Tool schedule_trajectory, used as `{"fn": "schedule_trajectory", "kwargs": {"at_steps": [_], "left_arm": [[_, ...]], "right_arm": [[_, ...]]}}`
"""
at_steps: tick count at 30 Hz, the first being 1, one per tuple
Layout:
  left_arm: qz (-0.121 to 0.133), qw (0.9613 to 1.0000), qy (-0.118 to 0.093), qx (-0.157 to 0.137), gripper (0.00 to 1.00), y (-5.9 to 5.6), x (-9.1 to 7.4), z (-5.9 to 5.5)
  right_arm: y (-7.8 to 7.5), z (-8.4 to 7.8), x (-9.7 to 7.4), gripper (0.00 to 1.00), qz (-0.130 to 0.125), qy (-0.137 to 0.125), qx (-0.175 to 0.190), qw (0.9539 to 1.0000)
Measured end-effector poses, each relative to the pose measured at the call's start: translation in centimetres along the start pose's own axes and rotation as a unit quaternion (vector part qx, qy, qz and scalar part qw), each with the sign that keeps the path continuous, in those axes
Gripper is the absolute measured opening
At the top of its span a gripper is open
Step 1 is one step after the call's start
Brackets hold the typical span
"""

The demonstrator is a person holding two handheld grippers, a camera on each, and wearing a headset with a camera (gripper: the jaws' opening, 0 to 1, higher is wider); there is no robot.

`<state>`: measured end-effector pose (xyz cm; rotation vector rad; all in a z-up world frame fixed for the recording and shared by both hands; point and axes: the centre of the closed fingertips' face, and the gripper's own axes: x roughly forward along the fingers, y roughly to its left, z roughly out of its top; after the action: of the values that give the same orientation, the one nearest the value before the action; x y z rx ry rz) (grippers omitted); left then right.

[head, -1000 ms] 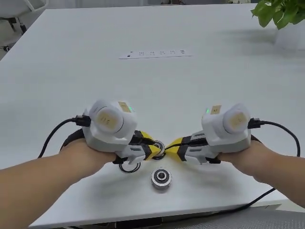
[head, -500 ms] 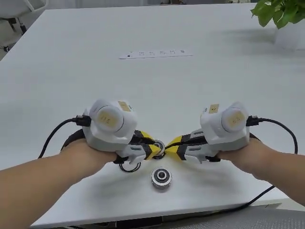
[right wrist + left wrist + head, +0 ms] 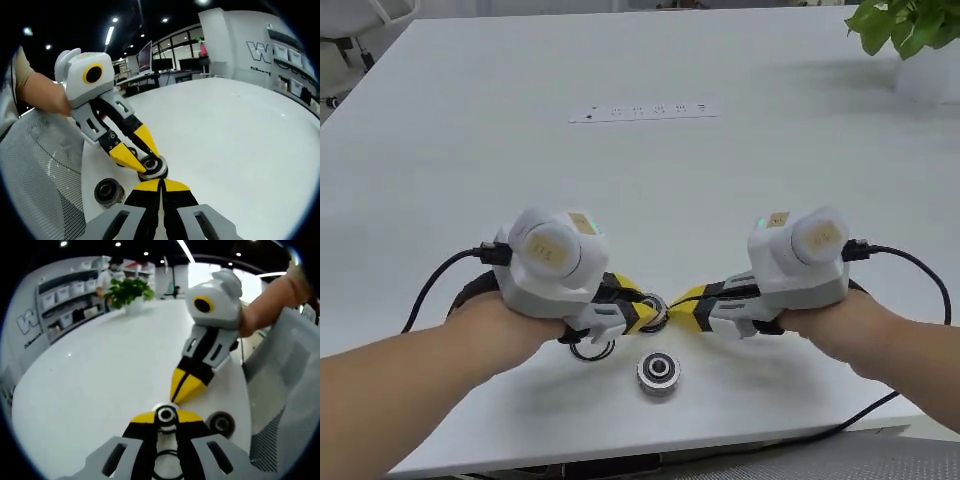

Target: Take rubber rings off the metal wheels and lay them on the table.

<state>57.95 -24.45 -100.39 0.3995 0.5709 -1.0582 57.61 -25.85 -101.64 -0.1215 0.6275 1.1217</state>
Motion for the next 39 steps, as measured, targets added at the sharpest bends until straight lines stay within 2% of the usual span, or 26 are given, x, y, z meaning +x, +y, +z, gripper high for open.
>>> {"fn": "schedule_trajectory", "kwargs": {"at_steps": [3, 5, 8, 12, 22, 27, 33, 37, 38, 39], "left_arm": [[0.001, 1.0000, -0.001, -0.001, 0.13, 0.0, 0.0, 0.0], [0.002, 1.0000, -0.001, -0.002, 0.13, 0.0, 0.0, 0.0], [0.005, 1.0000, 0.000, -0.003, 0.13, -0.1, 0.1, 0.1], [0.008, 1.0000, 0.000, -0.003, 0.13, -0.1, 0.1, 0.1], [0.010, 0.9999, -0.001, -0.001, 0.12, -0.2, 0.3, 0.2], [0.011, 0.9999, -0.001, -0.003, 0.12, -0.2, 0.3, 0.1], [0.012, 0.9999, -0.003, 0.000, 0.12, -0.3, 0.3, 0.1], [0.011, 0.9999, -0.004, 0.003, 0.12, -0.3, 0.3, 0.2], [0.011, 0.9999, -0.004, 0.003, 0.12, -0.4, 0.4, 0.2], [0.013, 0.9999, -0.004, 0.004, 0.12, -0.4, 0.3, 0.2]], "right_arm": [[-0.2, 0.3, -0.3, 0.00, 0.007, -0.024, 0.076, 0.9968], [-0.4, 0.4, -0.4, 0.00, 0.010, -0.033, 0.099, 0.9945], [-0.2, 0.4, -0.4, 0.00, 0.008, -0.030, 0.096, 0.9949], [0.2, 0.9, -0.6, 0.00, 0.014, -0.043, 0.121, 0.9917], [0.7, 1.2, -0.6, 0.00, 0.020, -0.048, 0.138, 0.9890], [1.3, 1.4, -0.4, 0.00, 0.023, -0.045, 0.125, 0.9909], [1.5, 1.4, -0.4, 0.00, 0.032, -0.049, 0.128, 0.9901], [1.8, 1.6, -0.4, 0.00, 0.041, -0.053, 0.128, 0.9895], [2.6, 2.3, -0.5, 0.00, 0.064, -0.070, 0.133, 0.9865], [2.0, 2.4, -0.6, 0.00, 0.048, -0.067, 0.133, 0.9877]]}}
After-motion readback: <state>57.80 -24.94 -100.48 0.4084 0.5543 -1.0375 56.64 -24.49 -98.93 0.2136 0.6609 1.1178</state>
